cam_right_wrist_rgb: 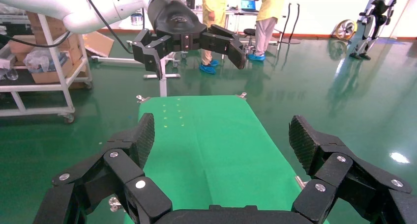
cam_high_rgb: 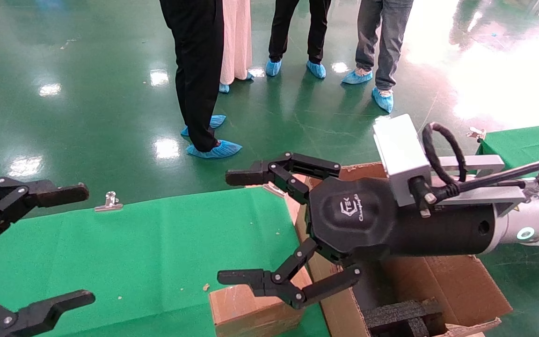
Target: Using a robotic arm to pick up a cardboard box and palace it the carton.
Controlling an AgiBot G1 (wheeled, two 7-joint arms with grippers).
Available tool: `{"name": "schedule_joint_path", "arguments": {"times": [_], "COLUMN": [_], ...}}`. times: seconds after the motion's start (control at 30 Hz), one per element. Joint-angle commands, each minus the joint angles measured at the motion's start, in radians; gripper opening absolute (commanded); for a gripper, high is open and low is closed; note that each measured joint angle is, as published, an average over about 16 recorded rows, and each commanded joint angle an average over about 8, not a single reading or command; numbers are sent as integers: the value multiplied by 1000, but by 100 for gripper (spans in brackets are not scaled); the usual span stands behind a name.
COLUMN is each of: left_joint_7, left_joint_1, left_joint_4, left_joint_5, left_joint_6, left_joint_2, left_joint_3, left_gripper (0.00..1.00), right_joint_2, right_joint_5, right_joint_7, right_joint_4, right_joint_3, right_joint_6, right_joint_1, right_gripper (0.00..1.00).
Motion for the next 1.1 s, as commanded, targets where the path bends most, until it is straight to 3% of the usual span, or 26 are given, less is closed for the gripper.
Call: {"name": "schedule_joint_path", "arguments": {"times": [0.03,0.4,0.43,0.67,0.7,0.9,1.1], "left_joint_7": [0,0,0,1,1,1,1], "left_joint_1": [0,0,0,0,0,0,0], "left_joint_4": [0,0,0,0,0,1,1], "left_joint_5": [0,0,0,0,0,0,0], "left_joint_6": [0,0,0,0,0,0,0], "left_joint_2": [0,0,0,0,0,0,0], "left_joint_3": [0,0,0,1,1,1,2], "left_gripper": [100,100,92,5,0,0,0], "right_joint_2": [0,0,0,0,0,6,10], "right_joint_5": [0,0,0,0,0,-19,-112], "right_joint_7": [0,0,0,0,0,7,44], "right_joint_4": [0,0,0,0,0,1,-1], "right_joint_3": [0,0,0,0,0,-9,-57], "right_joint_6": [0,0,0,0,0,-3,-22], "right_joint_1": [0,0,0,0,0,5,57], "right_gripper": [100,100,100,100,100,100,100]}}
